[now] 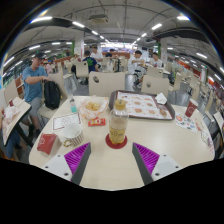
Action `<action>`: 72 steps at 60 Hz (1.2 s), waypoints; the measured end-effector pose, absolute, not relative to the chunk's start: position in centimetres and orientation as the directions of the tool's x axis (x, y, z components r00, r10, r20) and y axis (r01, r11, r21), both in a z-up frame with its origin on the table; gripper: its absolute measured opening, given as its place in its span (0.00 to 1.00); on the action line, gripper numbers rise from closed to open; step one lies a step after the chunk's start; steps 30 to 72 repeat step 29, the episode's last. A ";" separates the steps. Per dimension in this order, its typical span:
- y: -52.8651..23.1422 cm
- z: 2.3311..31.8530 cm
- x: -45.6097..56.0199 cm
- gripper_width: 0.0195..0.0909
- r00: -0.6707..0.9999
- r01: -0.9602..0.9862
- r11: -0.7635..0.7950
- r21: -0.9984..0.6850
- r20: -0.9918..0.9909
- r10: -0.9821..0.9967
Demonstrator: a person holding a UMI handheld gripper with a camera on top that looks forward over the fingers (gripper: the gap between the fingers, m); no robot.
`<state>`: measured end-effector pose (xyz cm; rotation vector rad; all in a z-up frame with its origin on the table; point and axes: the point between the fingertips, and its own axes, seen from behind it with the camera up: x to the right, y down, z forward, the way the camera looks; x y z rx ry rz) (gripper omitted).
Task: Pour water
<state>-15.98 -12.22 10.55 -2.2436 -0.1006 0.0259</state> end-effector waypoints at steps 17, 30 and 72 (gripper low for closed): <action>-20.3 13.9 -17.6 0.92 1.000 0.018 -0.650 -0.760 0.008 0.018; -21.3 14.7 -16.6 0.92 0.999 0.034 -0.644 -0.765 0.039 0.006; -21.3 14.7 -16.6 0.92 0.999 0.034 -0.644 -0.765 0.039 0.006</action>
